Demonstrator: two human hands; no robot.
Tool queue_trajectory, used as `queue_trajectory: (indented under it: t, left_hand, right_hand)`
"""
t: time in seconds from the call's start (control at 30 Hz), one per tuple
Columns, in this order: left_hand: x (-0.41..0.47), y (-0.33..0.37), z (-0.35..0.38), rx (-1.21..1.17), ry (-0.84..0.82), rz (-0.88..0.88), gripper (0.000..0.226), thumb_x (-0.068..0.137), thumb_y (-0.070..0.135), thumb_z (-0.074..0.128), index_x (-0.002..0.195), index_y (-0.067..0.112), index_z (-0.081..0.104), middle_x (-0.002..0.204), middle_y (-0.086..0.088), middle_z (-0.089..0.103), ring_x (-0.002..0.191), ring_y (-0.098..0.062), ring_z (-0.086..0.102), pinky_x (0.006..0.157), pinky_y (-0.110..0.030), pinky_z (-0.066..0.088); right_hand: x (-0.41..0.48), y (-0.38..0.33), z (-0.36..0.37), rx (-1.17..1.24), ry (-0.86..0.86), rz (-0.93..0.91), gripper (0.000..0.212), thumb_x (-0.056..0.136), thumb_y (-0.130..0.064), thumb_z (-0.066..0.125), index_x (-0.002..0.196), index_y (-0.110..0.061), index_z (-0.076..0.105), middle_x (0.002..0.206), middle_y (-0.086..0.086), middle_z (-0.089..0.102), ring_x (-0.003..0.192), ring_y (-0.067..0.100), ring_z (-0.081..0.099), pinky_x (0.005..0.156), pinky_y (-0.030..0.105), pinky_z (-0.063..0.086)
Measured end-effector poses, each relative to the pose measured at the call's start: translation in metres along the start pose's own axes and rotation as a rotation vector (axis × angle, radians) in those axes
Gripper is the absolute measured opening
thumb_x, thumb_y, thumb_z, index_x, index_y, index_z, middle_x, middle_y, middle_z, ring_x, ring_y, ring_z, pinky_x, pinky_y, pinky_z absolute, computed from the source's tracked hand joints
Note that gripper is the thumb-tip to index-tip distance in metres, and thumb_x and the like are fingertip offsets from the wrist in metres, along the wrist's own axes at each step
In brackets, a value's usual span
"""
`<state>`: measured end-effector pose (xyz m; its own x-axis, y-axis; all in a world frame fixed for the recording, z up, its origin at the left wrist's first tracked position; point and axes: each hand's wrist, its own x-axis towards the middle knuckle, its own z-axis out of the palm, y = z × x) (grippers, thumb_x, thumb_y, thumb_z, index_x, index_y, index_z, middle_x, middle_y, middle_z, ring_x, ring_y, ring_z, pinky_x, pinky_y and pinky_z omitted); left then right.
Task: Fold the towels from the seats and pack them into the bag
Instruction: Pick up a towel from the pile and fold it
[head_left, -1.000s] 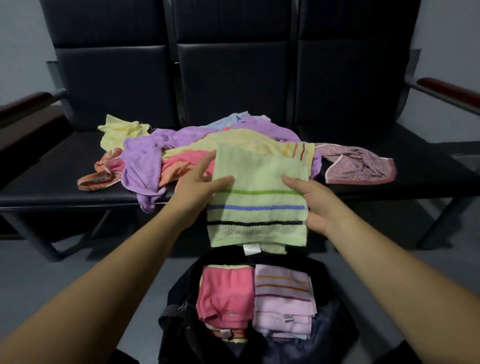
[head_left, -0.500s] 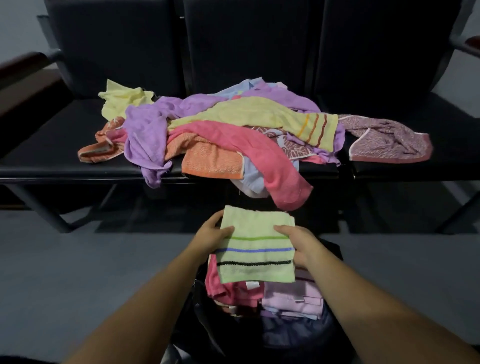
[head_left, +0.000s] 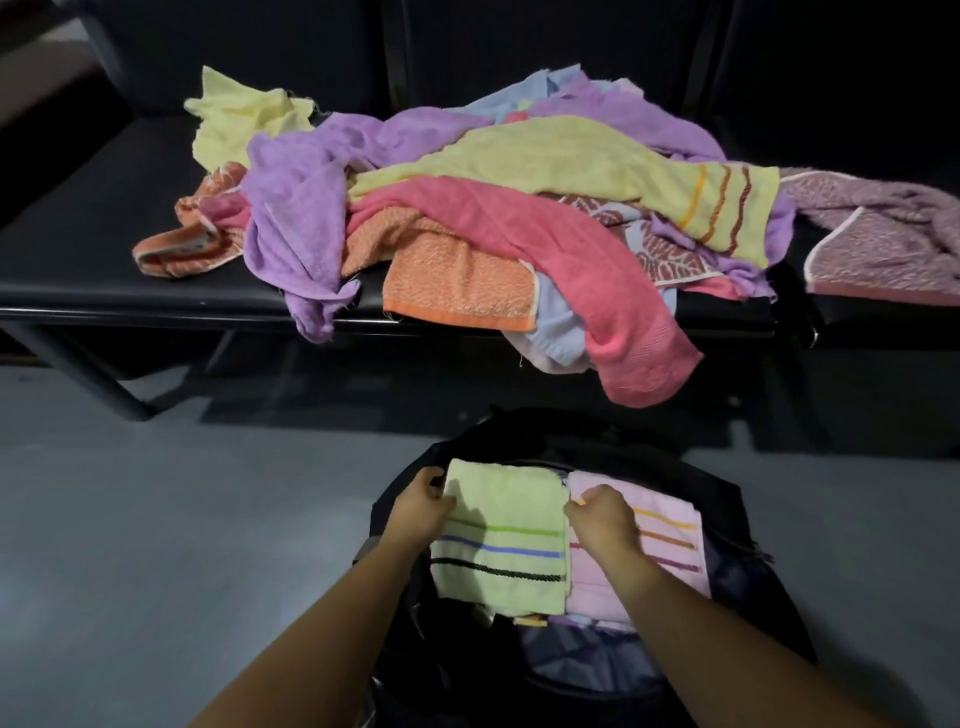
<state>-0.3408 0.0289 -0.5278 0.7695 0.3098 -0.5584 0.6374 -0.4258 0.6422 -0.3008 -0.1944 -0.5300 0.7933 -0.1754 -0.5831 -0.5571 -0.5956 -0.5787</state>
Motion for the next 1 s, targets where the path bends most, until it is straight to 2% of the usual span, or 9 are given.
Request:
queue_trajectory:
  t: [0.17,0.23,0.33,0.47,0.57,0.73,0.83,0.9,1.0]
  left_hand:
    - [0.000,0.036,-0.031,-0.073,0.077,0.085,0.030,0.094,0.021,0.062,0.123,0.017,0.057,0.115,-0.006,0.068,0.098,-0.027,0.065,0.084,-0.037,0.051]
    - [-0.001,0.061,-0.047,-0.114,0.113,0.169,0.019,0.093,0.017,0.064,0.111,0.017,0.062,0.111,-0.011,0.071,0.092,-0.027,0.067,0.089,-0.044,0.056]
    - [-0.014,0.111,-0.077,-0.145,0.136,0.293,0.009,0.092,0.012,0.064,0.092,0.021,0.065,0.091,-0.011,0.073,0.078,-0.022,0.066,0.086,-0.046,0.056]
    - [-0.031,0.177,-0.114,-0.091,0.157,0.469,0.008,0.091,0.014,0.064,0.090,0.022,0.066,0.091,-0.008,0.074,0.087,-0.029,0.071,0.085,-0.047,0.056]
    - [-0.043,0.220,-0.132,-0.026,0.213,0.581,0.008,0.091,0.013,0.062,0.091,0.020,0.065,0.087,-0.007,0.073,0.087,-0.029,0.070,0.078,-0.044,0.057]
    - [-0.037,0.261,-0.137,0.124,0.304,0.647,0.014,0.095,0.016,0.060,0.106,0.016,0.068,0.092,0.001,0.069,0.070,-0.012,0.059,0.057,-0.025,0.043]
    - [-0.018,0.274,-0.132,0.197,0.338,0.680,0.025,0.094,0.012,0.059,0.117,0.013,0.068,0.117,-0.008,0.069,0.084,-0.015,0.061,0.070,-0.027,0.047]
    - [-0.004,0.279,-0.125,0.297,0.351,0.706,0.039,0.095,0.021,0.063,0.133,0.015,0.059,0.142,-0.009,0.056,0.111,-0.019,0.059,0.090,-0.031,0.051]
    - [0.022,0.282,-0.107,0.532,0.276,0.702,0.079,0.090,0.053,0.065,0.156,0.028,0.029,0.165,-0.004,0.022,0.151,-0.026,0.022,0.122,-0.052,0.022]
  right_hand:
    - [0.011,-0.046,-0.040,0.006,0.078,-0.233,0.019,0.084,-0.011,0.065,0.083,0.008,0.070,0.085,0.026,0.071,0.084,0.042,0.067,0.078,0.040,0.054]
    - [0.006,-0.078,-0.060,0.023,0.031,-0.302,0.016,0.083,-0.010,0.063,0.073,0.002,0.067,0.073,0.019,0.069,0.069,0.032,0.066,0.075,0.044,0.057]
    - [-0.016,-0.129,-0.092,0.043,-0.094,-0.384,0.014,0.090,-0.008,0.059,0.078,-0.007,0.066,0.076,0.013,0.065,0.066,0.020,0.064,0.061,0.034,0.053]
    - [-0.049,-0.185,-0.143,0.022,-0.056,-0.547,0.016,0.093,-0.004,0.057,0.089,0.006,0.069,0.080,0.017,0.072,0.060,0.018,0.067,0.060,0.033,0.057]
    - [-0.060,-0.216,-0.177,0.011,0.099,-0.683,0.012,0.090,-0.002,0.060,0.088,0.002,0.071,0.080,0.016,0.073,0.072,0.024,0.073,0.072,0.040,0.062]
    - [-0.041,-0.239,-0.203,-0.061,0.271,-0.725,0.014,0.087,-0.014,0.070,0.100,-0.008,0.070,0.098,0.003,0.067,0.100,0.024,0.063,0.079,0.029,0.046]
    - [-0.016,-0.244,-0.202,-0.119,0.300,-0.704,0.027,0.088,-0.016,0.070,0.113,-0.006,0.067,0.117,0.010,0.065,0.109,0.027,0.060,0.082,0.027,0.043]
    - [0.002,-0.246,-0.200,-0.183,0.338,-0.696,0.042,0.088,-0.019,0.070,0.126,-0.006,0.061,0.131,0.014,0.057,0.116,0.029,0.056,0.085,0.027,0.040]
    - [0.028,-0.248,-0.200,-0.264,0.367,-0.678,0.062,0.090,-0.027,0.071,0.144,-0.011,0.045,0.141,0.016,0.043,0.119,0.035,0.053,0.091,0.036,0.045]
